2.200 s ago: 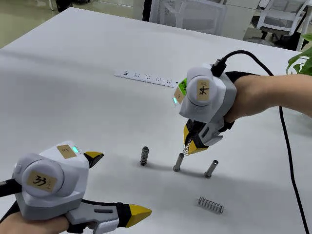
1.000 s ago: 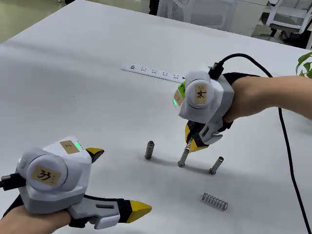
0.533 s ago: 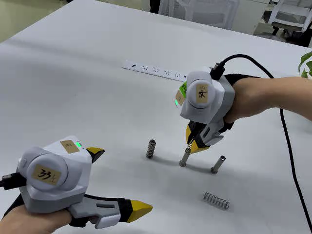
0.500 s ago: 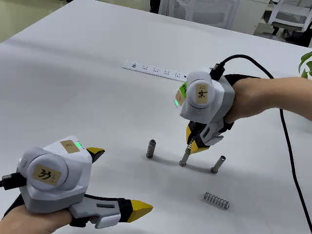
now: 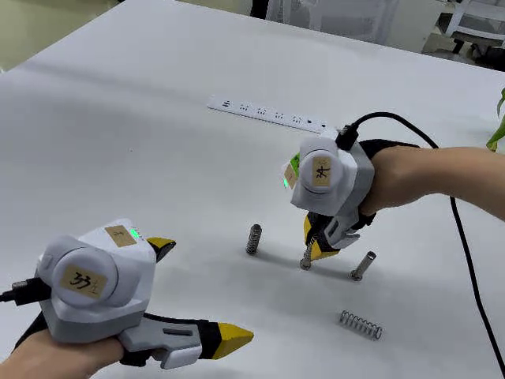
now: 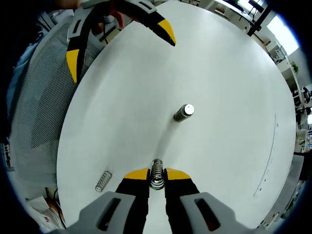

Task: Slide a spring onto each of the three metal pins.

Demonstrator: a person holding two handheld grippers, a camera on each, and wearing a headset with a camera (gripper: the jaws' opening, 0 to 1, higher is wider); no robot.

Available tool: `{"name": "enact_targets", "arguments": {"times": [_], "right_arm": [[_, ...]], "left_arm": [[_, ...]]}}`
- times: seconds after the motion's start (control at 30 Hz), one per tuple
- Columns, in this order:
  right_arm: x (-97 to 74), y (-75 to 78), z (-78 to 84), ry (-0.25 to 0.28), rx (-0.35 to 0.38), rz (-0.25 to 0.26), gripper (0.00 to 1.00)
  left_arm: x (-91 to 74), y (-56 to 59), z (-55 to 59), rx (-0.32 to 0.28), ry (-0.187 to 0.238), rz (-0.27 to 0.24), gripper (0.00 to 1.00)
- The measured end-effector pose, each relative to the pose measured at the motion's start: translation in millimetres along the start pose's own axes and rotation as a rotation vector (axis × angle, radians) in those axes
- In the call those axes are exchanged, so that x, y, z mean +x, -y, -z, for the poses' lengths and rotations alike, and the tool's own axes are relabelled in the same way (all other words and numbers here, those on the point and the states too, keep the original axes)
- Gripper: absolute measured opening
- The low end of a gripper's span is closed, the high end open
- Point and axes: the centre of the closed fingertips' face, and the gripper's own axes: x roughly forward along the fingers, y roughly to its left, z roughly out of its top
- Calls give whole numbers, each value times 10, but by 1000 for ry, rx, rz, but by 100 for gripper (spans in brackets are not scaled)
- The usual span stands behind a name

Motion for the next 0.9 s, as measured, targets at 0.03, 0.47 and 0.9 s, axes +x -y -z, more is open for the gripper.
{"name": "enact_targets", "arguments": {"times": [0.03, 0.47, 0.9], "right_arm": [[11, 1, 4, 0, 0, 0, 13], [135, 6, 3, -6, -4, 2, 13], [173, 2, 3, -13, -8, 6, 13]], "left_arm": [[-2, -1, 4, -1, 0, 1, 98], [-18, -23, 21, -9, 2, -5, 99], [-29, -5, 37, -14, 1, -3, 99]]}}
